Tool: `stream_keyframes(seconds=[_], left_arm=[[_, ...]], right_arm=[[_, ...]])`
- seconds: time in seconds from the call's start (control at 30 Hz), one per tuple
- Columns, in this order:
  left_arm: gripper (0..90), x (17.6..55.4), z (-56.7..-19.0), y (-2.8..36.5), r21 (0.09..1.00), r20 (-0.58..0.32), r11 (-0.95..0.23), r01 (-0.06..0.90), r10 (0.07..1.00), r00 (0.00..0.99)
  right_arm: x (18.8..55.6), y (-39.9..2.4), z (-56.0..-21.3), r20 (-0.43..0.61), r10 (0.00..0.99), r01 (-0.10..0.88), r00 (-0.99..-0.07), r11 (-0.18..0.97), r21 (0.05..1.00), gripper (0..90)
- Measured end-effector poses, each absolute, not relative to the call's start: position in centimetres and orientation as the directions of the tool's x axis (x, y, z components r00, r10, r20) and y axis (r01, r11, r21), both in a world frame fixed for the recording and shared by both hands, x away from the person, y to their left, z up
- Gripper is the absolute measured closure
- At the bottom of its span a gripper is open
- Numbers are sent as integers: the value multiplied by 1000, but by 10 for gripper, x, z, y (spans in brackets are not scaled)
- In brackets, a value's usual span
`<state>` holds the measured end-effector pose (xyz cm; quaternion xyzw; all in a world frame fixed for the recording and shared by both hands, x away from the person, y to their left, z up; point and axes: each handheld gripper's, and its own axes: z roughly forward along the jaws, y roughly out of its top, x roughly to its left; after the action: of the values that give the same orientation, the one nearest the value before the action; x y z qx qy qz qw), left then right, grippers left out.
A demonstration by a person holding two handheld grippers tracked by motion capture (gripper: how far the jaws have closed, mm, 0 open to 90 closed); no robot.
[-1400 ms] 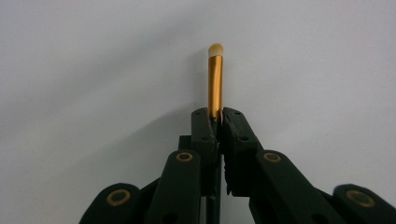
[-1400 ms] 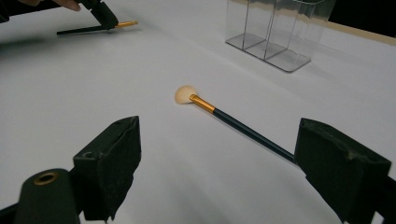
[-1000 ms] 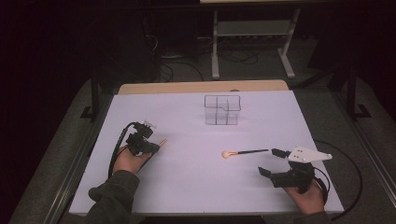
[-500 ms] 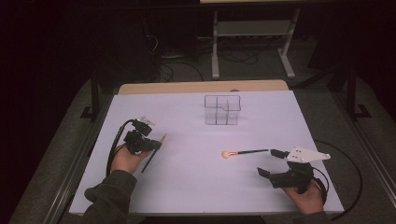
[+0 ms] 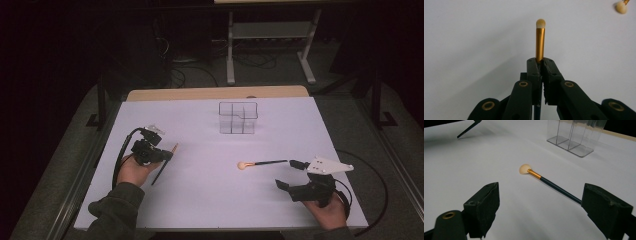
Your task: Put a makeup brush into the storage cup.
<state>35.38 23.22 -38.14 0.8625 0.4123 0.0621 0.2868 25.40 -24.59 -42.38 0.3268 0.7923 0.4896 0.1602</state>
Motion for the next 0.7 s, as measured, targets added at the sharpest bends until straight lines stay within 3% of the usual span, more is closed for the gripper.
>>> stream_keyframes(seconds=[0.7], left_arm=[[846,338,-358,231,649,-172,-455,609,692,701]], right_arm=[[255,-239,-425,69,659,368,-749,328,870,141]])
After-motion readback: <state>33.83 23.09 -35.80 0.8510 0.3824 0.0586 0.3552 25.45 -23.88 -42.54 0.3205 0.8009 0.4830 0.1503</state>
